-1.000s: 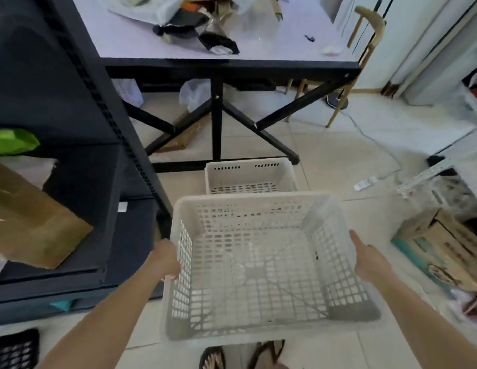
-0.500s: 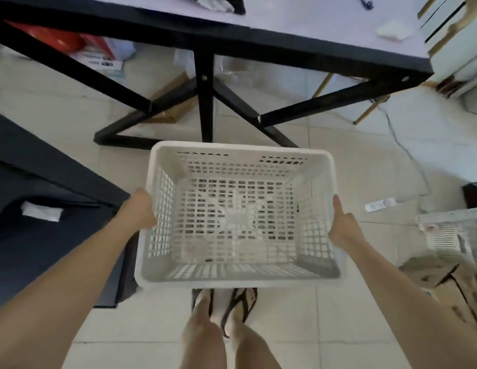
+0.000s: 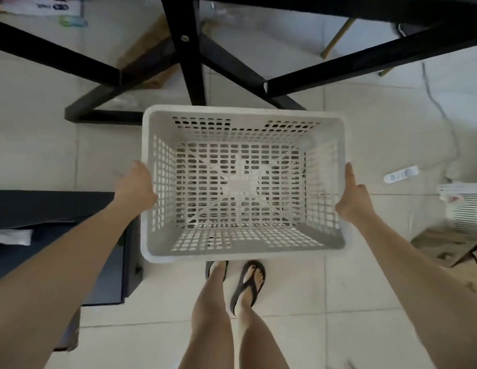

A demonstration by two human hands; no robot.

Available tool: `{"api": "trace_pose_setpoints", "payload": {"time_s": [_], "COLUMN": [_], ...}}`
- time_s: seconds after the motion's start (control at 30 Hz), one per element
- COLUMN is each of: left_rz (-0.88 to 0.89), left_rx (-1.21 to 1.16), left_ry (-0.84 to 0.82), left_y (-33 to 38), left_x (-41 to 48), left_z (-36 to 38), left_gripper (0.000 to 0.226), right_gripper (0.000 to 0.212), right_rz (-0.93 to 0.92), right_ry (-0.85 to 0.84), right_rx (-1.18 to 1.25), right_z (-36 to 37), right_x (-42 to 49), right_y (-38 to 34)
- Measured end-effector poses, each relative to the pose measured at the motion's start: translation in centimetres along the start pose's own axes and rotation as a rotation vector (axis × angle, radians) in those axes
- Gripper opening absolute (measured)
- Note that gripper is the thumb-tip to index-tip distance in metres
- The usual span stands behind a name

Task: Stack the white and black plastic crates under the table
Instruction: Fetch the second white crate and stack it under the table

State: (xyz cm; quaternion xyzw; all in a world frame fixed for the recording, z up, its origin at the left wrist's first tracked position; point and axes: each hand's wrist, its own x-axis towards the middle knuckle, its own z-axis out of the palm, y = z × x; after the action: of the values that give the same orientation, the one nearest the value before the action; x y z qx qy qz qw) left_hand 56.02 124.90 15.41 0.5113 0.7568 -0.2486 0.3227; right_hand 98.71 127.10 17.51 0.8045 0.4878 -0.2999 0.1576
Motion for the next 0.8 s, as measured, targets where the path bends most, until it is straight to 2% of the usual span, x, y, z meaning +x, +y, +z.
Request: {"api": "trace_pose_setpoints", "payload": {"time_s": [0.13, 0.27, 0.4, 0.53, 0.67, 0.8], "left_rz": [0.003, -0.003, 0.016, 0.012, 0.002, -0.005], "left_rx": [0.119, 0.037, 0.004, -0.068, -0.015, -0.13], "left_ry": [-0.008, 0.023, 0.069, 0.11, 0.113, 0.145], "left_y": [0.5, 0.6, 0.9, 1.4, 1.9, 2.0], "left_x": [-0.7, -0.7, -0.1, 0.2, 0.1, 0.6], "left_z": [-0.8, -0.7, -0.5, -0.4, -0.7, -0.7], "left_gripper": [0.085, 0.068, 0.07, 0.057, 0.068, 0.054], "right_gripper": [0.103, 0.102, 0.099, 0.099, 0.096, 0.096], "right_rz": [0.016, 0.048, 0.054, 0.055, 0.046, 0.031], "right_ry": [-0.015, -0.012, 0.012, 0.004, 0.011, 0.023], "right_rx": [0.027, 0.071, 0.083, 0.09, 0.085, 0.079], "right_z": [-0.2, -0.3, -0.6, -0.9, -1.2, -1.4], "right_x": [-0.3, -0.2, 0.0, 0.2, 0.3, 1.0], "right_y": [-0.1, -0.3, -0.2, -0.1, 0.2, 0.4]}}
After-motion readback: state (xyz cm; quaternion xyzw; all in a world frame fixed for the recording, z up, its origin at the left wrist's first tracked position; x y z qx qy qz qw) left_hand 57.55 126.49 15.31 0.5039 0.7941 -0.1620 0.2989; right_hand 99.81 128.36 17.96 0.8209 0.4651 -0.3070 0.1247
